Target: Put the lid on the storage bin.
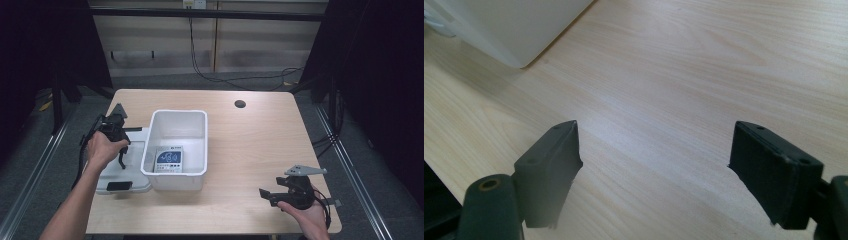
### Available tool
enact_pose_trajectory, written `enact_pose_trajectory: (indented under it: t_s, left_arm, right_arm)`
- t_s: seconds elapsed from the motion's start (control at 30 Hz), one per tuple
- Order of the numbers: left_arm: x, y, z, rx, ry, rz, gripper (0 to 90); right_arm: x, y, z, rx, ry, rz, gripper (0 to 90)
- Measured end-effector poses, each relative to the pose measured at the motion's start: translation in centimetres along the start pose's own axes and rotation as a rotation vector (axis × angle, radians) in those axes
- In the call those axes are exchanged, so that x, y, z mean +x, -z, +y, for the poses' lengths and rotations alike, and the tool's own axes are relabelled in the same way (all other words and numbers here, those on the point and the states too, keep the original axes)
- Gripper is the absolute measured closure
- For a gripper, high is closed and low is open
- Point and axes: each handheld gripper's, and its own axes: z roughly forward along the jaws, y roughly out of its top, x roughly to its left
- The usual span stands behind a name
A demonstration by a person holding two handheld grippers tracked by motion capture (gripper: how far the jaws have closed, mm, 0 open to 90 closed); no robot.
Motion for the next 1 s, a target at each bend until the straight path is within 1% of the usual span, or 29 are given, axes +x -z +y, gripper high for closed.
enact_pose_trajectory:
  t_s: [0.03, 0.1, 0.17, 0.23, 0.3, 0.33, 0.37, 0.43, 0.47, 0.5, 0.53, 0.57, 0.63, 0.7, 0.73, 0.87, 0.93, 1.0]
  left_arm:
    - [0.1, 0.0, 0.0, 0.002, -0.004, -0.007, 82.6]
    - [0.1, 0.1, -0.1, -0.005, 0.002, -0.006, 82.8]
    - [0.3, 0.2, -0.2, 0.0, -0.001, -0.008, 83.2]
    - [0.4, 0.3, -0.2, -0.005, 0.002, -0.011, 83.7]
    - [0.5, 0.3, -0.3, 0.004, -0.008, -0.014, 84.4]
    - [0.5, 0.4, -0.3, -0.002, 0.002, -0.014, 84.4]
    - [0.7, 0.5, -0.3, 0.005, -0.008, -0.022, 84.5]
    - [0.8, 0.6, -0.4, 0.013, -0.002, -0.019, 84.6]
    - [0.9, 0.7, -0.4, 0.009, 0.003, -0.014, 84.6]
    - [1.0, 0.8, -0.4, 0.01, -0.002, -0.011, 84.6]
    - [1.1, 0.9, -0.4, 0.012, 0.002, -0.011, 84.6]
    - [1.2, 1.1, -0.4, 0.007, 0.0, -0.014, 84.7]
    - [1.4, 1.4, -0.5, 0.001, 0.015, -0.019, 84.6]
    - [1.6, 1.7, -0.5, 0.0, 0.01, -0.021, 84.6]
    - [1.7, 1.8, -0.6, -0.006, 0.015, -0.024, 84.6]
    - [2.0, 2.3, -0.7, -0.001, 0.008, -0.027, 84.5]
    - [2.1, 2.5, -0.7, -0.001, -0.01, -0.029, 84.5]
    - [2.1, 2.6, -0.8, 0.013, -0.018, -0.031, 84.5]
  right_arm:
    - [0.0, 0.0, 0.0, -0.001, 0.0, 0.0, 19.8]
    - [0.0, 0.0, 0.0, -0.002, 0.0, 0.0, 19.6]
    - [0.0, 0.0, 0.0, 0.0, 0.001, 0.0, 19.5]
    - [0.0, 0.0, 0.0, 0.001, 0.002, 0.0, 19.3]
    - [0.1, 0.0, 0.0, 0.001, 0.003, 0.001, 19.3]
    - [0.1, 0.0, 0.0, 0.001, 0.003, 0.0, 19.2]
    - [0.1, 0.0, 0.0, 0.001, 0.003, 0.0, 19.2]
    - [0.0, -0.1, 0.0, 0.0, 0.005, 0.001, 19.1]
    - [0.0, -0.1, 0.0, 0.0, 0.006, 0.0, 19.0]
    - [0.0, -0.1, 0.0, 0.0, 0.006, 0.001, 19.0]
    - [0.0, -0.1, 0.0, 0.0, 0.006, 0.001, 19.0]
    - [0.0, -0.1, 0.0, 0.0, 0.005, 0.001, 19.0]
    - [0.0, -0.1, 0.0, 0.0, 0.005, 0.001, 19.0]
    - [0.0, -0.1, 0.0, 0.001, 0.007, 0.0, 18.8]
    - [0.1, -0.1, 0.0, 0.001, 0.009, -0.001, 18.6]
    - [0.1, -0.1, 0.0, 0.006, 0.008, 0.0, 17.8]
    - [0.1, -0.1, 0.0, 0.001, 0.012, 0.007, 16.0]
    - [0.1, -0.1, 0.0, 0.002, 0.013, 0.009, 16.0]
